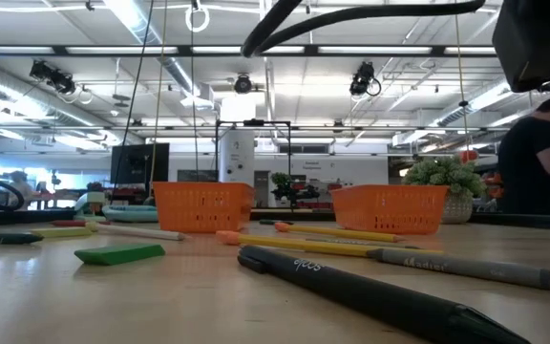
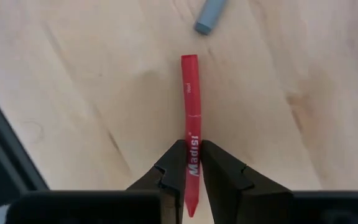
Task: Sort crayons/erasers/pens/pencils in bins
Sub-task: Put the red crayon into the top right orange bin
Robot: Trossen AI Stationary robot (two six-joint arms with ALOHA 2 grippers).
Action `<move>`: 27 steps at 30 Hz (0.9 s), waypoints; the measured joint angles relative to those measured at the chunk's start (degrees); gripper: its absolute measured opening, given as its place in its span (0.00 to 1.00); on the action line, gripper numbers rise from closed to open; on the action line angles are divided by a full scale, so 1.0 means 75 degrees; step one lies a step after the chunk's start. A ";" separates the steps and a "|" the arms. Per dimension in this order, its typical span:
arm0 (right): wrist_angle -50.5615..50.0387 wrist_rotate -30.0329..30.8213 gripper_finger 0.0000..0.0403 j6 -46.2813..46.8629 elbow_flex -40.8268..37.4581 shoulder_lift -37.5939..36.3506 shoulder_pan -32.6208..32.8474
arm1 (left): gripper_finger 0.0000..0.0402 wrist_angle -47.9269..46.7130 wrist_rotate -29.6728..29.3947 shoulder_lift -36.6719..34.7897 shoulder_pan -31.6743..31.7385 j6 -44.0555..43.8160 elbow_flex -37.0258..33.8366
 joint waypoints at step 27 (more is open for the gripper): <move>-0.2302 0.0849 0.14 -0.0781 -0.0128 -0.0198 -0.0421 | 0.40 0.0158 0.0000 0.0003 -0.0003 0.0003 -0.0003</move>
